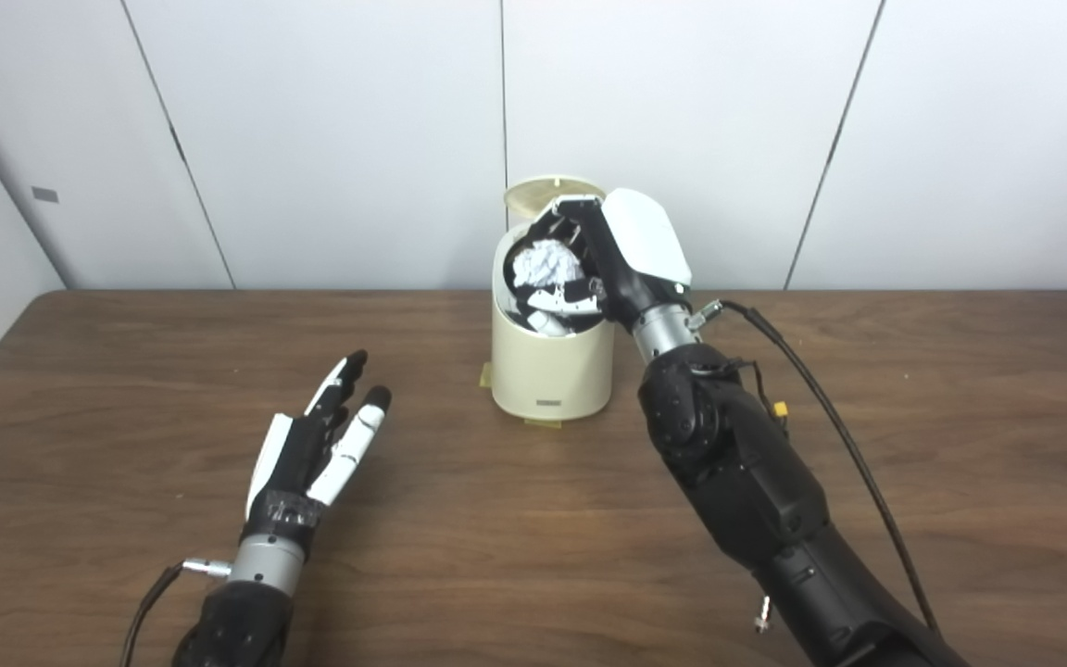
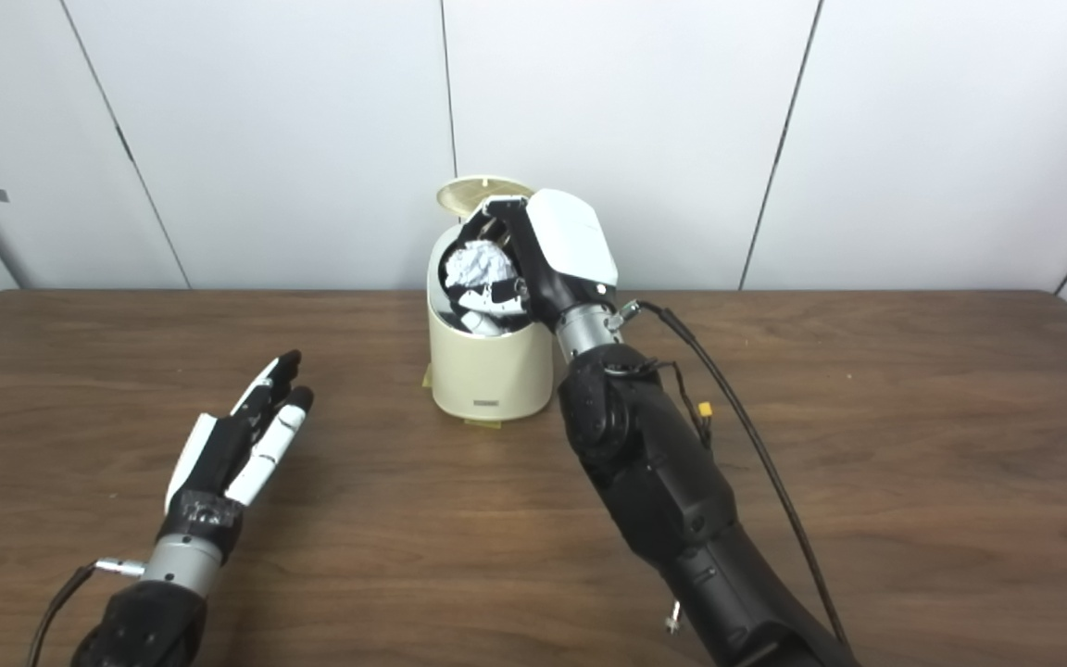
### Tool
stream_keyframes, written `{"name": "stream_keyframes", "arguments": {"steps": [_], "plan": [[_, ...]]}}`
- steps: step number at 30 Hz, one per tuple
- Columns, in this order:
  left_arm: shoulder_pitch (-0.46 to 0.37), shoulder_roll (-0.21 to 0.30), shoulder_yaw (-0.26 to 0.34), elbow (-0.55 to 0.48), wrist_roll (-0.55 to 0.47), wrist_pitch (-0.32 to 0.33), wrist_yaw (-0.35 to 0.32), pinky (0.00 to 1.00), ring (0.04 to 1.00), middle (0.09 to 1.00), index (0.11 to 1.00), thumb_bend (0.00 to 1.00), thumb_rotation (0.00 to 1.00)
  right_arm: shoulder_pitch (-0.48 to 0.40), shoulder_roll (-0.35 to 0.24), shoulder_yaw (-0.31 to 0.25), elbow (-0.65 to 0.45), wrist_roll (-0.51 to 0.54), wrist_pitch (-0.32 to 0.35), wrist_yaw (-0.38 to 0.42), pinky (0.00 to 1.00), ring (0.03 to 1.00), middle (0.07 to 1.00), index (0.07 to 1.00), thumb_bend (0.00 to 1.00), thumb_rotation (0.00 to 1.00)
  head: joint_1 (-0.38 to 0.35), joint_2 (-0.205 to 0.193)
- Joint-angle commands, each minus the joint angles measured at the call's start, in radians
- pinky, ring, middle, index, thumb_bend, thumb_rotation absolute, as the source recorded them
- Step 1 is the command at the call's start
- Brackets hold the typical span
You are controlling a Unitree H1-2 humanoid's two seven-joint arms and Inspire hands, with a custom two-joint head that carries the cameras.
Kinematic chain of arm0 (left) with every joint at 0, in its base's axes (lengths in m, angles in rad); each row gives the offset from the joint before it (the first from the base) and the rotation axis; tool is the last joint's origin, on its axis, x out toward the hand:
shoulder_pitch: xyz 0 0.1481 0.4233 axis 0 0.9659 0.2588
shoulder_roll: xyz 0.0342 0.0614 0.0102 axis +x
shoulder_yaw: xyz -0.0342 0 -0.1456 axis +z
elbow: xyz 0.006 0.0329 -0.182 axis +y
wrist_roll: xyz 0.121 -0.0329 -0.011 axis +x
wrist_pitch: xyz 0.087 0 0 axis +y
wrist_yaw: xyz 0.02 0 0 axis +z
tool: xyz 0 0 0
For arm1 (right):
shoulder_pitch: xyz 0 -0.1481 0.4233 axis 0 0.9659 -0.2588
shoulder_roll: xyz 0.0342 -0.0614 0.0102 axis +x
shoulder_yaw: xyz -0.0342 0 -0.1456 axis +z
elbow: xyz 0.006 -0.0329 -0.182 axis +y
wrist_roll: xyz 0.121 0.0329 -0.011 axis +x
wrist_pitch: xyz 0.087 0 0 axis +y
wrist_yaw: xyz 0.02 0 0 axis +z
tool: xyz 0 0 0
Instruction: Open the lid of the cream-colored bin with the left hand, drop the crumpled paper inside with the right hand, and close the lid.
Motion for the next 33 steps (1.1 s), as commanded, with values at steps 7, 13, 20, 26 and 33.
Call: {"name": "stream_keyframes", "arguments": {"steps": [7,13,20,26,33], "plan": [[-0.028,0.003,0.005,-0.021,-0.006,-0.048,0.006,0.98,0.983,0.968,0.989,0.62,0.82,-0.015,-0.028,-0.001,-0.027,-0.013,0.004,0.005,0.55,0.657,0.711,0.637,0.97,0.17,-0.012,0.001],[-0.032,0.009,0.004,-0.010,-0.007,-0.052,0.003,0.99,0.984,0.969,0.994,0.61,0.84,-0.014,-0.028,-0.003,-0.033,-0.010,0.012,0.014,0.49,0.594,0.673,0.626,0.95,0.14,-0.031,0.000],[-0.042,-0.001,-0.003,0.001,-0.016,-0.059,-0.002,1.00,0.992,0.970,0.991,0.62,0.83,-0.009,-0.033,-0.012,-0.048,-0.012,0.026,0.017,0.19,0.277,0.406,0.621,0.92,0.10,-0.037,-0.004],[-0.042,-0.005,-0.002,-0.001,-0.020,-0.055,-0.001,1.00,0.996,0.973,0.989,0.63,0.81,-0.008,-0.033,-0.014,-0.057,-0.017,0.040,0.029,0.15,0.219,0.328,0.606,0.93,0.10,-0.036,-0.001],[-0.042,-0.001,-0.002,-0.003,-0.022,-0.060,0.002,1.00,0.991,0.970,0.990,0.64,0.81,0.003,-0.028,-0.031,-0.058,0.001,-0.037,-0.044,0.35,0.416,0.523,0.504,0.53,0.03,-0.043,0.001]]}}
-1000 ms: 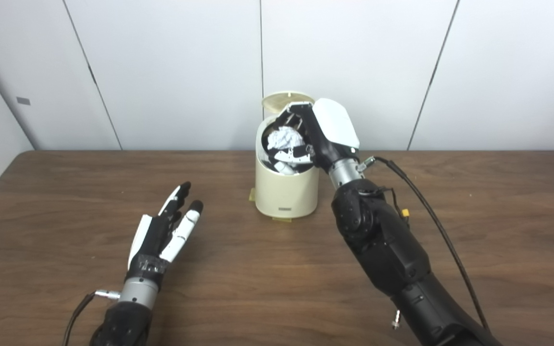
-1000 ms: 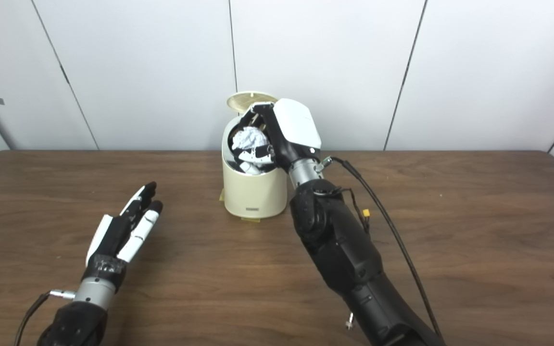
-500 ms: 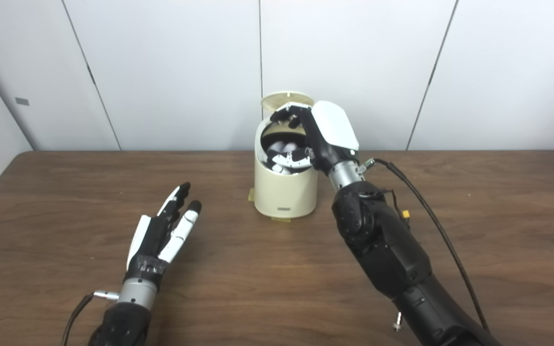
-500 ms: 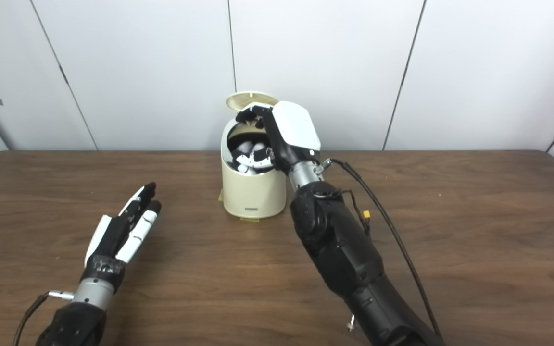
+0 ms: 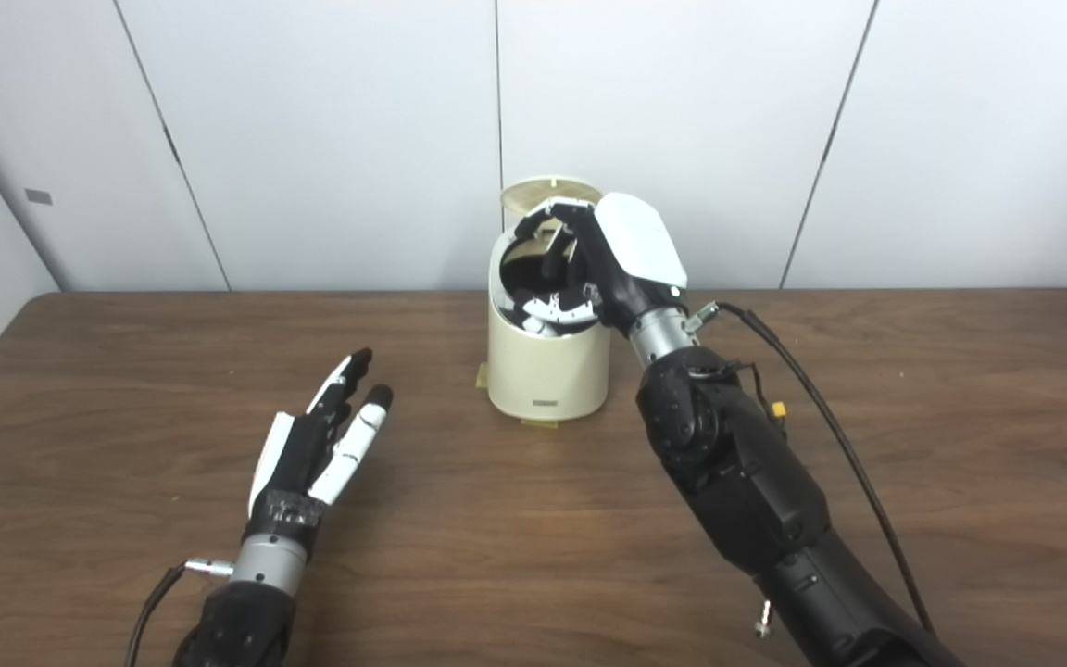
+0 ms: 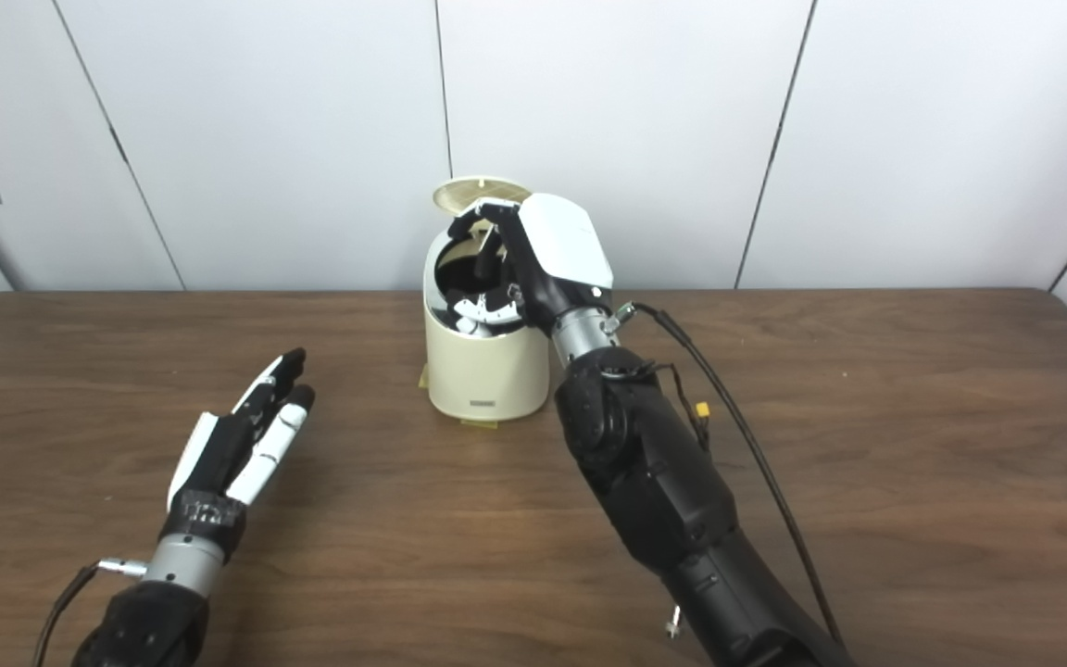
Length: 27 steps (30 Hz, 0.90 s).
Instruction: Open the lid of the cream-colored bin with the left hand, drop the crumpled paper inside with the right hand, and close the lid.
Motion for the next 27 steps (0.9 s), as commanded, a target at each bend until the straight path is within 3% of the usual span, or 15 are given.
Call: {"name": "stream_keyframes", "arguments": {"steps": [1,9,22,27], "plan": [[-0.034,0.006,0.001,-0.013,0.004,-0.037,0.005,0.99,0.991,0.969,0.991,0.64,0.81,-0.022,-0.021,-0.026,-0.016,-0.005,-0.037,-0.061,0.34,0.404,0.518,0.501,0.51,0.01,-0.002,0.001],[-0.035,-0.001,-0.004,-0.008,0.009,-0.028,0.009,1.00,0.997,0.970,0.997,0.65,0.82,-0.015,-0.036,-0.037,-0.048,-0.024,-0.092,-0.131,0.32,0.384,0.513,0.502,0.50,0.00,-0.010,0.000],[-0.069,0.002,0.001,0.033,0.002,-0.057,0.013,1.00,0.991,0.972,0.997,0.61,0.82,0.083,-0.085,-0.127,-0.352,-0.013,-0.047,-0.034,0.31,0.389,0.524,0.492,0.50,0.00,-0.016,-0.008],[-0.094,-0.002,0.002,0.051,0.010,-0.059,0.023,0.99,0.981,0.961,0.990,0.63,0.83,0.138,-0.095,-0.182,-0.404,0.017,-0.032,-0.011,0.30,0.387,0.531,0.498,0.49,0.00,-0.015,-0.011]]}}
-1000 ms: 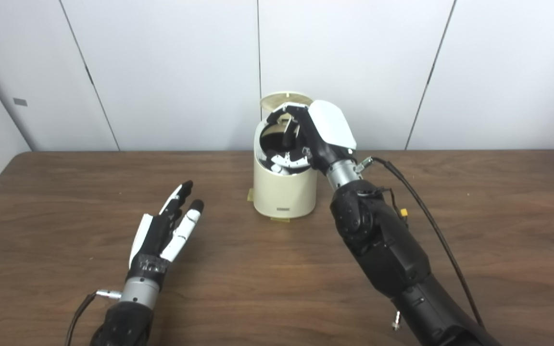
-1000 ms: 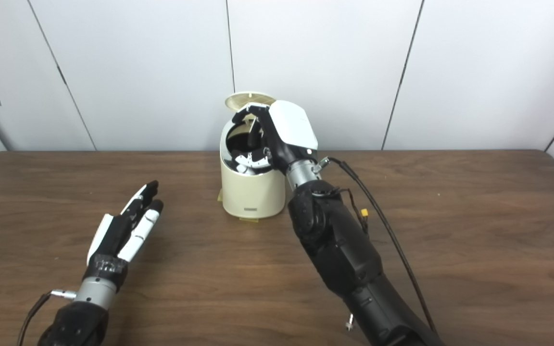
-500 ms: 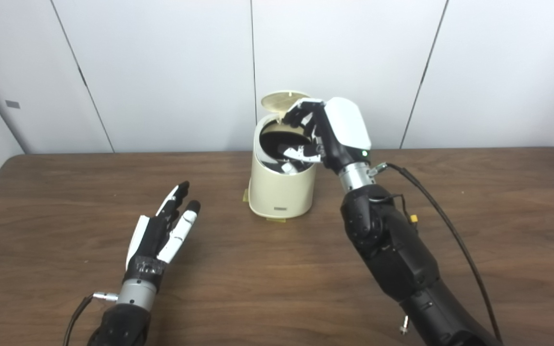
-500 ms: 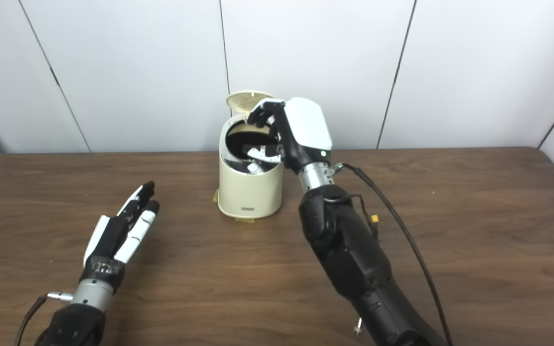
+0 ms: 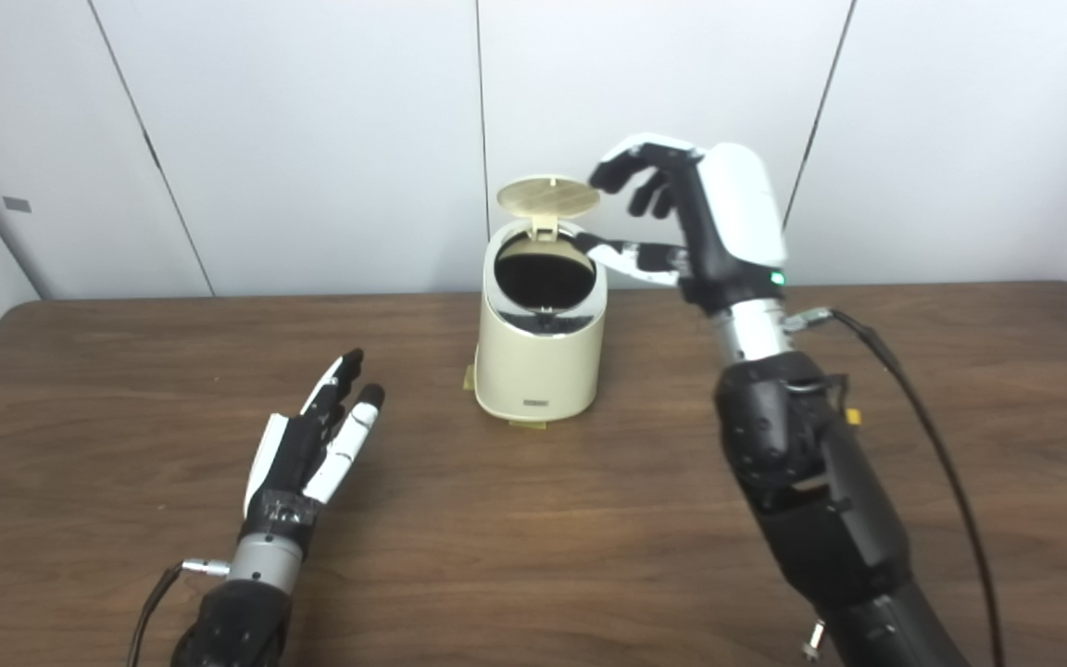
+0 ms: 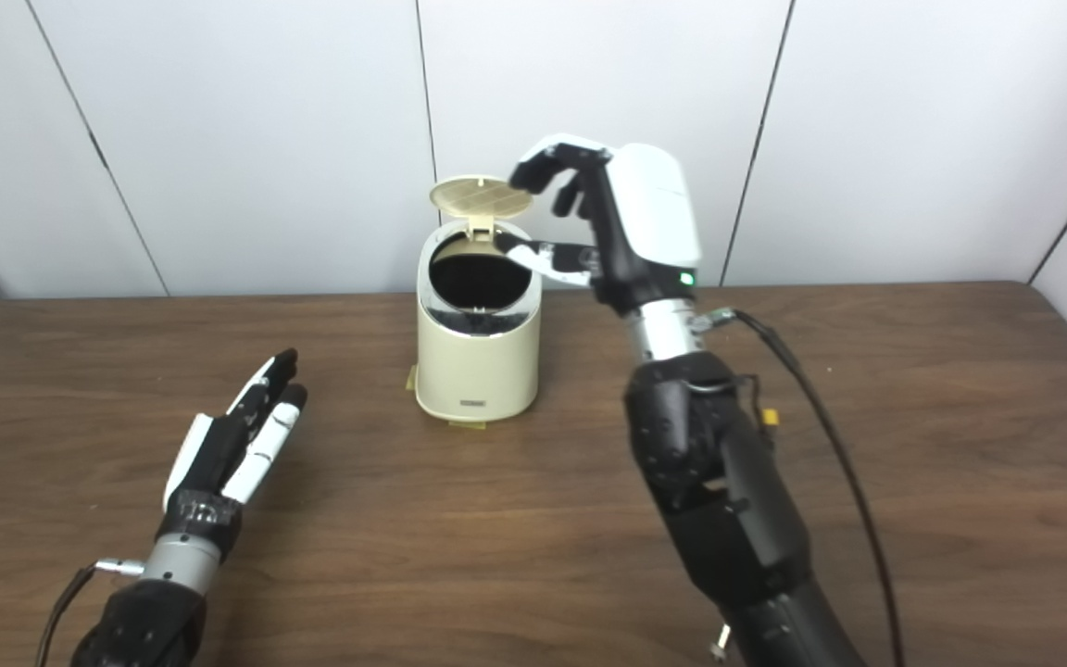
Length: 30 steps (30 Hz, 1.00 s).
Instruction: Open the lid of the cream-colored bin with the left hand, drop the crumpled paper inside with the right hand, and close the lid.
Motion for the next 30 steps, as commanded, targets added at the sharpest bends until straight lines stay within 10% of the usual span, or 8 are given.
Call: {"name": "stream_keyframes", "arguments": {"steps": [1,8,16,18,23,30], "plan": [[-0.056,0.002,-0.001,-0.014,0.016,-0.039,0.013,0.97,0.974,0.960,0.991,0.63,0.84,-0.006,-0.001,-0.031,-0.052,0.028,0.010,0.009,0.30,0.389,0.535,0.496,0.49,0.00,0.001,0.000],[-0.110,-0.022,0.010,-0.002,-0.016,-0.003,0.013,0.99,0.963,0.943,0.977,0.62,0.83,0.097,0.002,-0.121,-0.101,0.115,0.064,0.033,0.51,0.397,0.513,0.478,0.52,0.00,-0.003,0.000],[-0.216,-0.077,0.066,0.046,-0.141,0.065,0.005,1.00,0.990,0.984,0.998,0.61,0.82,0.243,0.060,-0.267,-0.168,0.410,0.173,0.122,0.45,0.519,0.483,0.512,0.52,0.01,-0.006,0.006],[-0.244,-0.086,0.076,0.064,-0.167,0.072,0.001,1.00,0.982,0.983,1.000,0.59,0.84,0.274,0.071,-0.306,-0.158,0.530,0.164,0.154,0.55,0.633,0.650,0.501,0.51,0.13,-0.005,0.006],[-0.324,-0.087,0.086,0.132,-0.221,0.074,-0.019,0.98,0.999,1.000,1.000,0.56,0.85,0.341,0.061,-0.362,-0.119,0.753,0.190,0.248,0.80,0.884,0.898,0.895,0.63,0.76,0.000,0.004],[-0.424,-0.080,0.084,0.203,-0.245,0.123,-0.033,1.00,0.996,0.995,1.000,0.58,0.84,0.401,0.066,-0.382,-0.092,0.901,0.168,0.277,0.94,0.968,0.964,0.950,0.62,0.97,0.013,-0.007]]}}
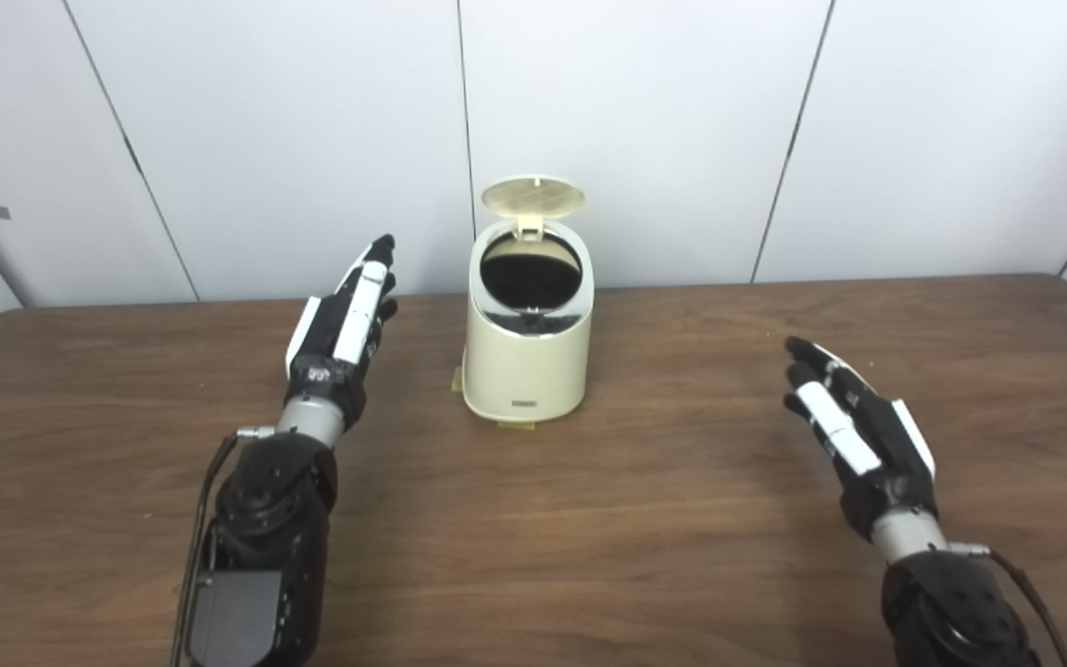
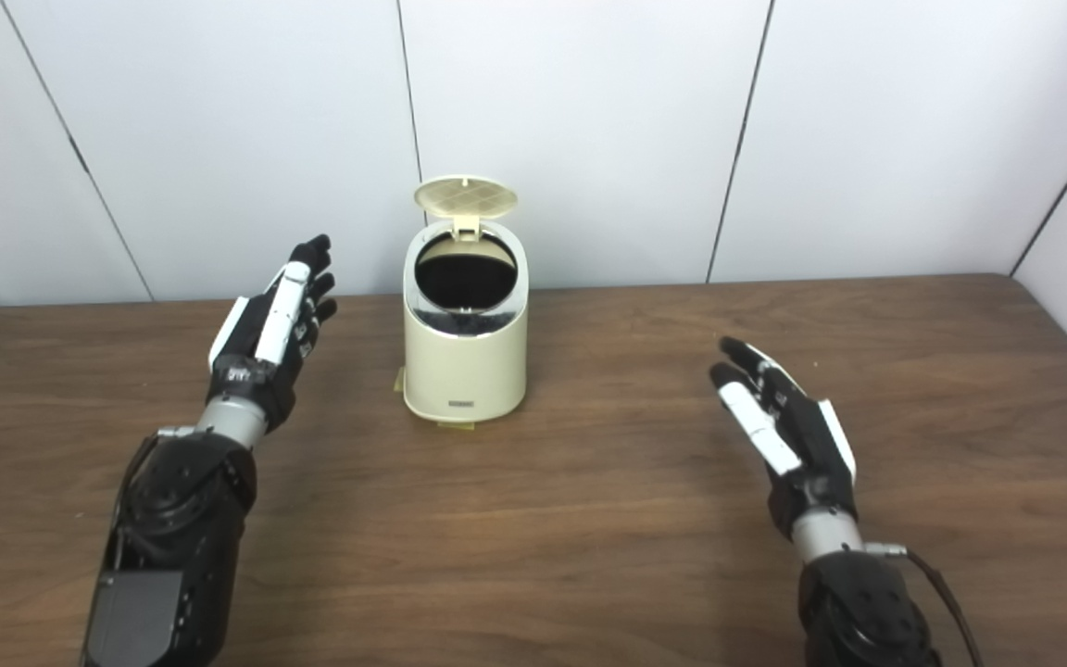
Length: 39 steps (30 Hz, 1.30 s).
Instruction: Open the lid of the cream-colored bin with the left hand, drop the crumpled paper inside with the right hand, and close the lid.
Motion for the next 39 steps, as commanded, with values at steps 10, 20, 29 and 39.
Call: {"name": "stream_keyframes", "arguments": {"steps": [10,20,29,39], "plan": [[-0.208,0.009,-0.019,0.056,-0.020,0.052,-0.007,1.00,1.000,1.000,0.997,0.59,0.85,0.010,-0.002,0.019,0.020,0.047,-0.092,0.002,0.93,0.955,0.957,0.961,0.62,1.00,0.020,-0.011],[-0.285,0.035,-0.062,0.086,0.026,0.042,-0.015,1.00,0.990,0.973,0.913,0.61,0.88,0.021,0.005,0.042,0.035,0.029,-0.098,-0.029,0.86,0.921,0.939,0.964,0.62,1.00,0.027,-0.015],[-0.311,0.100,-0.201,0.109,0.226,-0.091,0.001,0.96,0.946,0.920,0.857,0.58,1.00,0.014,-0.006,0.079,0.044,-0.026,-0.088,-0.056,0.93,0.902,0.876,0.972,0.63,1.00,0.016,-0.016],[-0.311,0.148,-0.315,0.097,0.455,-0.187,0.016,0.89,0.928,0.874,0.741,0.57,1.00,0.006,0.007,0.123,0.037,-0.095,-0.063,-0.096,0.95,0.929,0.879,0.980,0.65,1.00,0.001,-0.010]]}}
